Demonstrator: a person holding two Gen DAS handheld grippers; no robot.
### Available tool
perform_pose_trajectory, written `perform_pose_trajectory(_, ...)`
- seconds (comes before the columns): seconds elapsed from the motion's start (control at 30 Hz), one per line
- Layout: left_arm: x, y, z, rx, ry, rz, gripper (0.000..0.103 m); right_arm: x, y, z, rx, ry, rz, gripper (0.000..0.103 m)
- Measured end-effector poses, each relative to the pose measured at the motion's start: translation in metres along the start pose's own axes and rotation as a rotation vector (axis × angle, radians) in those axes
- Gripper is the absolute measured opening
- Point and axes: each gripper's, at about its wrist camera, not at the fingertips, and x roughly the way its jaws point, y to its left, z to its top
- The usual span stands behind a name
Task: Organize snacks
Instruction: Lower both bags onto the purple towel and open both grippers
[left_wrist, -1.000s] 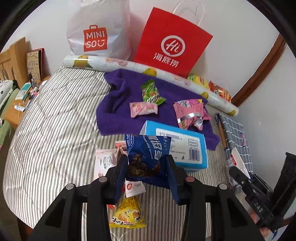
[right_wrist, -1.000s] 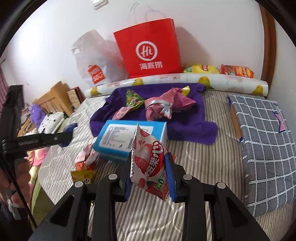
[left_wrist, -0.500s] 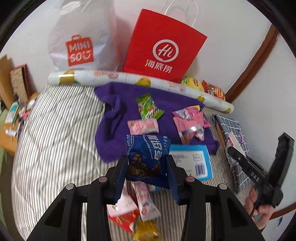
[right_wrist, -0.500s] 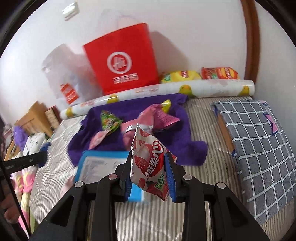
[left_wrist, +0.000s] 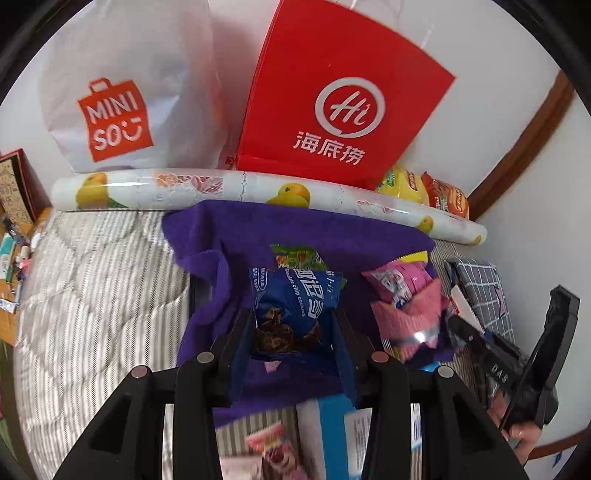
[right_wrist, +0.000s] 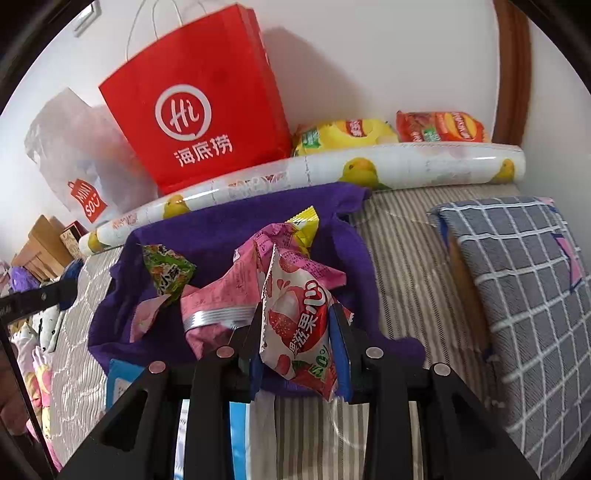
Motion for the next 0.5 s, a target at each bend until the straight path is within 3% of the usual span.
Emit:
perform_pose_trajectory(0.13, 0.024, 0.0, 0.008, -0.008, 0.039, -0.001, 0.039, 0.016, 0.001, 0.002, -0.005, 0.027, 0.002, 0.032)
perform_pose_trajectory(0.27, 0.043, 0.003, 0.012, -0.011, 0.066, 0.045, 0.039, 0.025, 0.005, 0.002, -0.009, 0.033, 0.012, 0.032)
perform_pose_trajectory(0.5, 0.064, 0.015, 0.011, -0.056, 0.122, -0.007, 0.039, 0.043, 0.011, -0.003, -0.025, 0.058, 0.011, 0.032)
